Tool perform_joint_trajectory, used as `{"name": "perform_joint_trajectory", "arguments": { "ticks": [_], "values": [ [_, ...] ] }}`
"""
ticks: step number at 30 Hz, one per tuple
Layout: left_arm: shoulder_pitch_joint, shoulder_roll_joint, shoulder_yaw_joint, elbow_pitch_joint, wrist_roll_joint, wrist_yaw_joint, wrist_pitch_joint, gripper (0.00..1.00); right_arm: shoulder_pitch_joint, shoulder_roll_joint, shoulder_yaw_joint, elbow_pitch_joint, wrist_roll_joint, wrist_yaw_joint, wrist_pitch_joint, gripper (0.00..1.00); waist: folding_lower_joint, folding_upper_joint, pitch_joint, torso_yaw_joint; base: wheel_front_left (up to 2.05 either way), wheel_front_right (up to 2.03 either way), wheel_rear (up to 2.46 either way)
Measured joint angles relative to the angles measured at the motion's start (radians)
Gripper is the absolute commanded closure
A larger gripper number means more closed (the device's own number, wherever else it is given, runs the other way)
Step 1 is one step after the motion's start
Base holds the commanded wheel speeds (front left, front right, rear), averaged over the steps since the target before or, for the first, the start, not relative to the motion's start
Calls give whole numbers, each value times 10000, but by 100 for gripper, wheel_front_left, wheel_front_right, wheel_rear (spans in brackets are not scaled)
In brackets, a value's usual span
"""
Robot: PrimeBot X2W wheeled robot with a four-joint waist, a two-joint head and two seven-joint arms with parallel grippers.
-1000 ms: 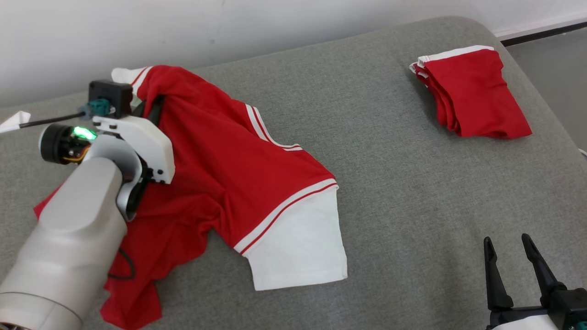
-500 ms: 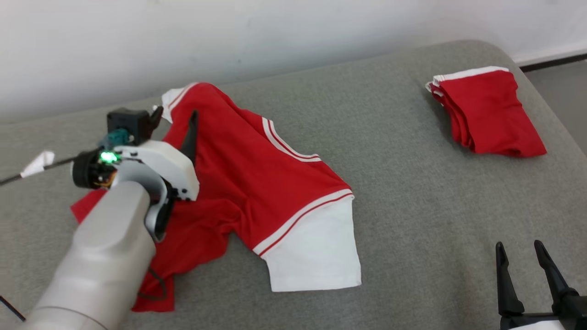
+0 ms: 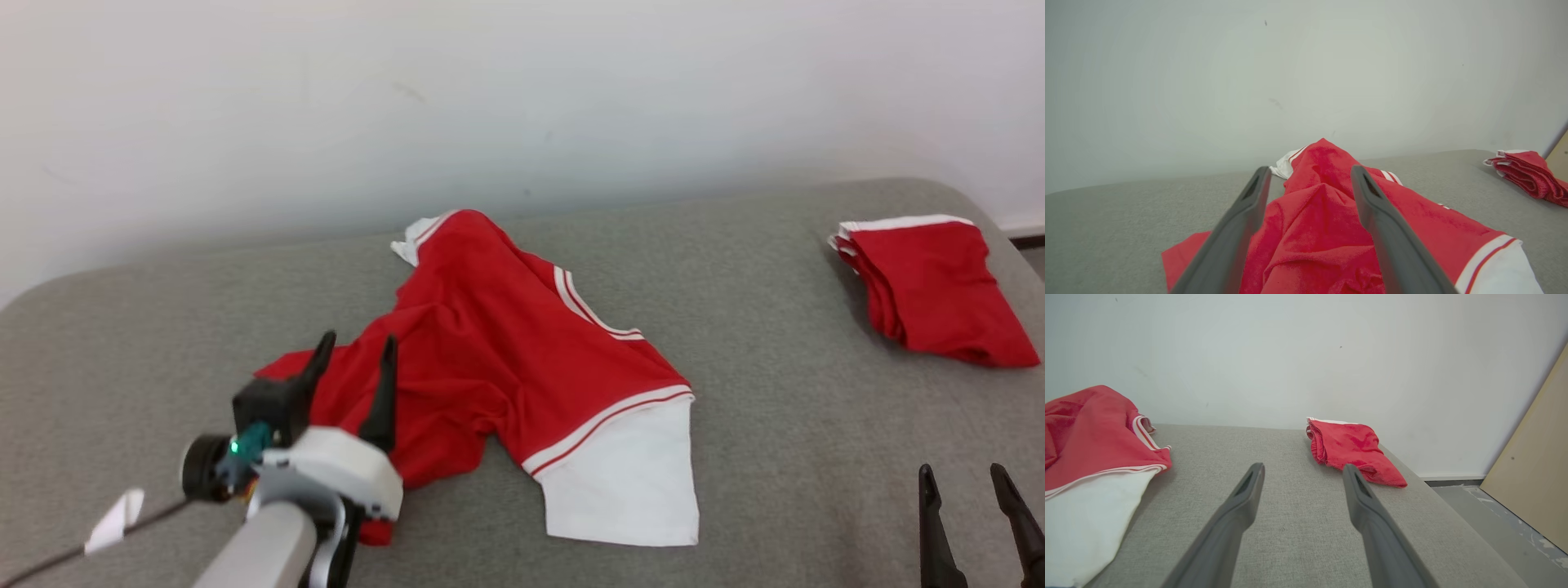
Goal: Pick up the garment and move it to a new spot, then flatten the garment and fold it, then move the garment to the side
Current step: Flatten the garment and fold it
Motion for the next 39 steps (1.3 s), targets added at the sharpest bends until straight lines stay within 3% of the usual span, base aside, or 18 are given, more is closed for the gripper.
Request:
{"name": "perform_joint_trajectory", "arguments": {
  "ticks": [6,13,25,39],
  "values": [
    [2173,159,713,-1879,644,443,0,0,140,4,-117,-33,-33,0,0,0,0,0,-263,585,0,0,0],
    [4270,-31,1705,-3162,1354,303,0,0,255,2,-44,69,-52,0,0,0,0,0,-503,862,0,0,0],
    [6401,-825,3204,-3722,2736,-830,0,0,638,2,251,449,-96,0,0,0,0,0,-1040,976,0,0,0],
    [6649,-1661,4328,-3662,3676,-1875,0,0,659,2,453,539,-19,0,0,0,0,0,-1211,934,0,0,0]
  ]
}}
